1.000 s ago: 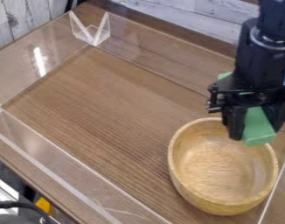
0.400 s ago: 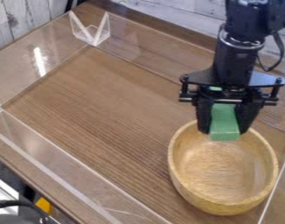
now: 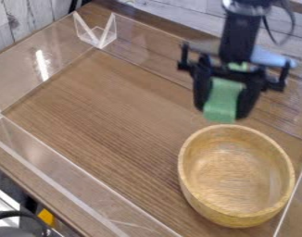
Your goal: Remove the green block from inside the brown bowl and put it on the table
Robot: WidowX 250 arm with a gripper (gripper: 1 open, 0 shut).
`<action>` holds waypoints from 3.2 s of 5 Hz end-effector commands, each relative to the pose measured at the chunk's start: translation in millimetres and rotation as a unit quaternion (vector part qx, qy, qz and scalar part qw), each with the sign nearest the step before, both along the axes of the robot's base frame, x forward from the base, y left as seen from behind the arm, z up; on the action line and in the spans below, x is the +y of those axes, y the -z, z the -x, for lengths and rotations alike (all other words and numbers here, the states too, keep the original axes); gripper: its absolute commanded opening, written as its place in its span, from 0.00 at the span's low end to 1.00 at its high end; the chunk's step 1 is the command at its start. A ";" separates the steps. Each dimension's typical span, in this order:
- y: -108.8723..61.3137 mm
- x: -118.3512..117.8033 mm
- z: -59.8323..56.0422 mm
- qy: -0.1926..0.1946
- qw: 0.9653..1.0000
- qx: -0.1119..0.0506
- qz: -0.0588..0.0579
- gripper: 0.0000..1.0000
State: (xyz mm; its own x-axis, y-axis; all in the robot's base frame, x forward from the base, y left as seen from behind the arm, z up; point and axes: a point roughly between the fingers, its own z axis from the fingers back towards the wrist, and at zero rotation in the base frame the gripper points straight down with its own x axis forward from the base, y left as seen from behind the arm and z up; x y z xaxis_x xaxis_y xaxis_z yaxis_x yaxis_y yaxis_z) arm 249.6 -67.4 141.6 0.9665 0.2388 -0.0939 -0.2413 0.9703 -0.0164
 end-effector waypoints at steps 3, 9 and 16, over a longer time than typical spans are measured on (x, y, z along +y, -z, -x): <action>-25.5 27.5 10.0 0.152 0.988 -0.020 0.001 0.00; 12.7 151.5 69.0 -0.004 0.999 -0.006 -0.051 0.00; 87.3 172.7 56.8 0.060 0.997 -0.020 -0.040 0.00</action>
